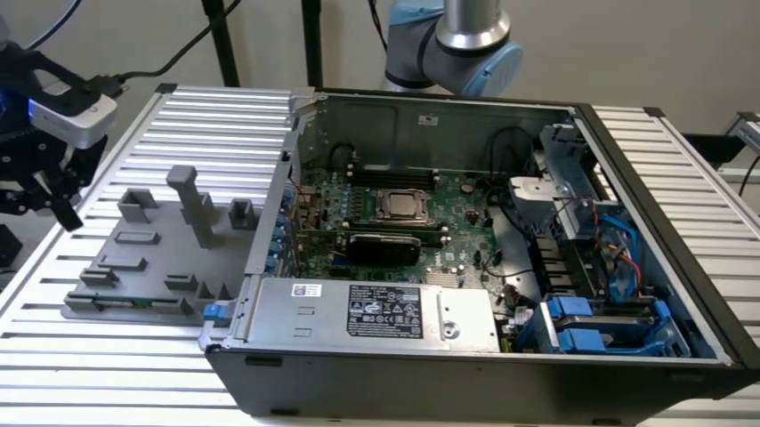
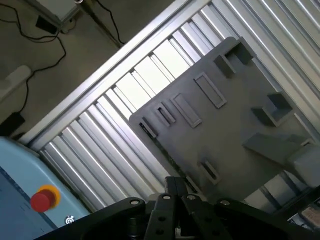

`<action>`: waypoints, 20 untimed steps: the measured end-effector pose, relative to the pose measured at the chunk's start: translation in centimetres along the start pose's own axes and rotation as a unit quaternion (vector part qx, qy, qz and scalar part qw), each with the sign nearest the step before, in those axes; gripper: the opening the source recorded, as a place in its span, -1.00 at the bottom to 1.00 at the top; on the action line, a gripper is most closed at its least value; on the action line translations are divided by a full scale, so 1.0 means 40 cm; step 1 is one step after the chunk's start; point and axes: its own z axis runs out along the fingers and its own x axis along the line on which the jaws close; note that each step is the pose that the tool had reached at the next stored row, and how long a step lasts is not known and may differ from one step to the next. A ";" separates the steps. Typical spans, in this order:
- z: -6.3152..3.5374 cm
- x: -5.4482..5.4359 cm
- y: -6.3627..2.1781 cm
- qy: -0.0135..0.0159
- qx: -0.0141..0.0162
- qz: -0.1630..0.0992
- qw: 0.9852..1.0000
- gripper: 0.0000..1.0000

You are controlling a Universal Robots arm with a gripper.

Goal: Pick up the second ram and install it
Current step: 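Pick up the second ram and move it above second insertion slot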

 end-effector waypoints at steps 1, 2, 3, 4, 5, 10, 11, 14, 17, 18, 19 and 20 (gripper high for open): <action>0.001 0.000 0.000 0.000 0.001 -0.009 1.000 -0.79; 0.002 0.000 0.000 0.001 0.001 -0.018 1.000 -0.79; 0.003 0.000 0.000 0.001 0.002 -0.027 1.000 -0.79; 0.005 0.000 0.000 0.001 0.002 -0.036 0.999 -0.79; 0.006 0.000 0.000 0.001 0.003 -0.045 0.999 -0.79; 0.012 -0.001 0.000 0.002 0.006 -0.091 0.996 -0.79; 0.013 -0.001 0.000 0.002 0.006 -0.100 0.995 -0.79; 0.018 -0.001 0.000 0.002 0.008 -0.127 0.992 -0.79; 0.022 -0.001 0.000 0.002 0.009 -0.154 0.988 -0.79; 0.024 -0.001 0.000 0.002 0.010 -0.163 0.987 -0.79; 0.025 -0.001 0.000 0.002 0.010 -0.172 0.985 -0.79; 0.027 -0.001 0.000 0.002 0.010 -0.181 0.984 -0.79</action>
